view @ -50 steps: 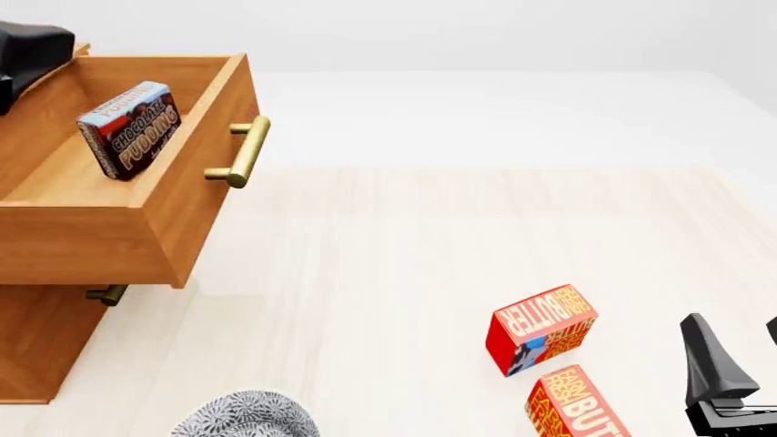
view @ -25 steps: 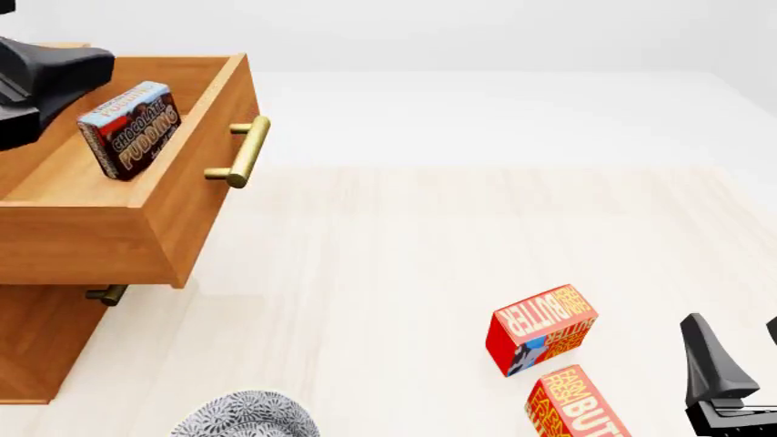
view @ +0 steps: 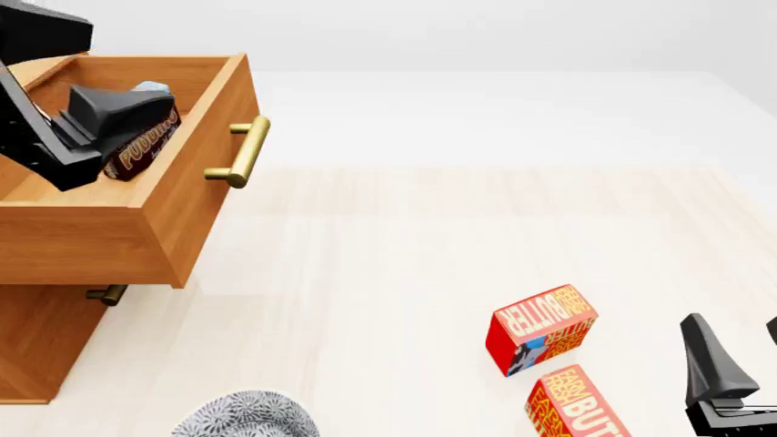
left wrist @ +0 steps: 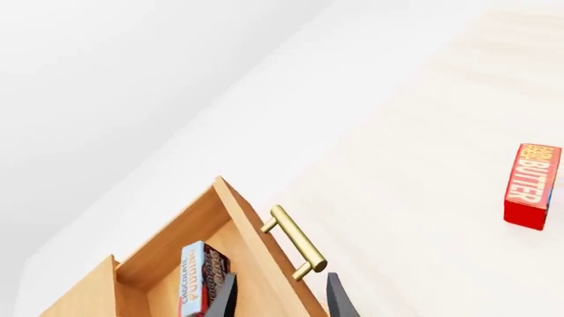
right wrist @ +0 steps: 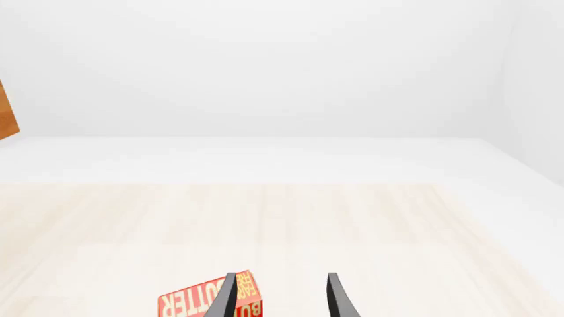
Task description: Put the chocolate pudding in the top drawer of the cabinet and close it.
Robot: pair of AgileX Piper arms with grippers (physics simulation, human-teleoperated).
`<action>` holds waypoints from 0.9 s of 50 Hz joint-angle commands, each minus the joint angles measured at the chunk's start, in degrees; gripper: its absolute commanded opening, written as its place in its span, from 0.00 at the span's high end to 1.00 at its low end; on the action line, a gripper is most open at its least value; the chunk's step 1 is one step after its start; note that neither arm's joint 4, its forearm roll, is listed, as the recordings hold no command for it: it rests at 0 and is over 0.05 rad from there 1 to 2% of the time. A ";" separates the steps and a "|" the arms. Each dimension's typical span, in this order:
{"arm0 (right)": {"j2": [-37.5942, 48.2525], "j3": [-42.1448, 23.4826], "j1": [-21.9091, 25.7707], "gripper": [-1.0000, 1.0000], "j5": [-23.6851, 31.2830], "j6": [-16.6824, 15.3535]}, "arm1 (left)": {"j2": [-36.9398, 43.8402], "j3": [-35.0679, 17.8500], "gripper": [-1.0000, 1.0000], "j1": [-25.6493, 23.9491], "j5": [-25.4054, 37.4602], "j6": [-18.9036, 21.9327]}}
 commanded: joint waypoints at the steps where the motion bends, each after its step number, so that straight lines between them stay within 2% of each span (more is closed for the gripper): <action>1: 0.08 0.01 0.01 0.00 -0.05 0.00 | 1.02 2.38 0.00 -0.94 -1.73 -0.90; 17: 0.08 0.01 0.01 0.00 -0.05 0.00 | 0.67 4.59 0.00 -4.72 -2.51 -0.50; 45: 0.08 0.01 0.01 0.00 -0.05 0.00 | 3.98 11.59 0.00 -9.35 -10.81 2.84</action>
